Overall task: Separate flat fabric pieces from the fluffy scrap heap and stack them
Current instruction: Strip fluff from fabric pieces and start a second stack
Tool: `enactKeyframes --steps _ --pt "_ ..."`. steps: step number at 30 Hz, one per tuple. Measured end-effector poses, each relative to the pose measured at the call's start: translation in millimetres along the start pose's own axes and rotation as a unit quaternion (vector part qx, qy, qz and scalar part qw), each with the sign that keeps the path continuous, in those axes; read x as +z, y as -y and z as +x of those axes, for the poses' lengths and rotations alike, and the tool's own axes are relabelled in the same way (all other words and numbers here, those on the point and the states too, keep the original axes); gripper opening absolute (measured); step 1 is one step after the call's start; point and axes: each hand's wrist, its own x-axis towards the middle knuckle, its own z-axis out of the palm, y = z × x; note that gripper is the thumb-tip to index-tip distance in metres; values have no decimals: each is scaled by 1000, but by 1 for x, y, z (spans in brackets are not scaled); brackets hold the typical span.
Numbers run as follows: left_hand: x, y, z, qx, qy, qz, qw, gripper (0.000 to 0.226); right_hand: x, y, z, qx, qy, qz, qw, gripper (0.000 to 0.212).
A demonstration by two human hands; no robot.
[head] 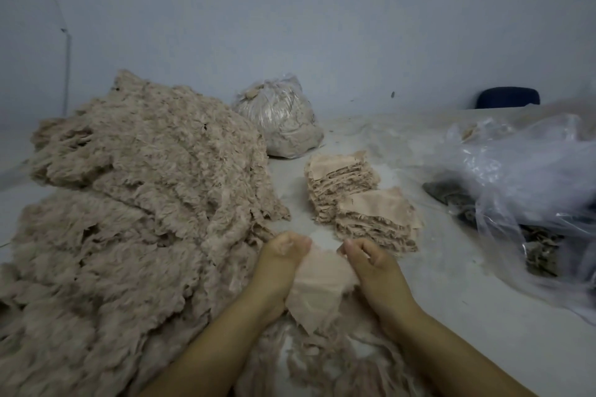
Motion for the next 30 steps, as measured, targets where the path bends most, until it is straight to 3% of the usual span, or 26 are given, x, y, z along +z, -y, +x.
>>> enactKeyframes --steps 3,7,9,12,16,18,20,24,27,30 --pt "-13 -11 10 2 -74 -87 993 25 -9 3 1 -15 -9 -23 1000 21" --pt "-14 -11 10 -7 -45 -141 989 22 -1 2 -8 47 131 7 990 62" --pt "-5 -9 6 9 -26 -155 988 19 9 2 -11 69 163 40 983 58" --pt "1 -9 2 10 18 -139 990 24 15 1 -10 43 114 114 986 46" --pt "0 -11 -9 -62 129 -72 987 44 13 3 -7 -14 36 153 988 41" --pt "5 -12 -10 -59 99 -86 990 33 12 3 -8 -19 32 135 990 35" --pt "3 -17 -6 -52 18 -128 990 14 9 2 -8 -11 24 119 993 25" --pt "-20 -24 9 -39 -102 -159 981 20 -1 2 -8 -42 18 66 997 35" --pt "-18 -20 8 -39 -22 -112 993 18 4 5 -13 -48 89 -63 993 76" --pt "-8 -12 2 -13 128 -83 988 22 12 9 -11 29 77 63 995 83"
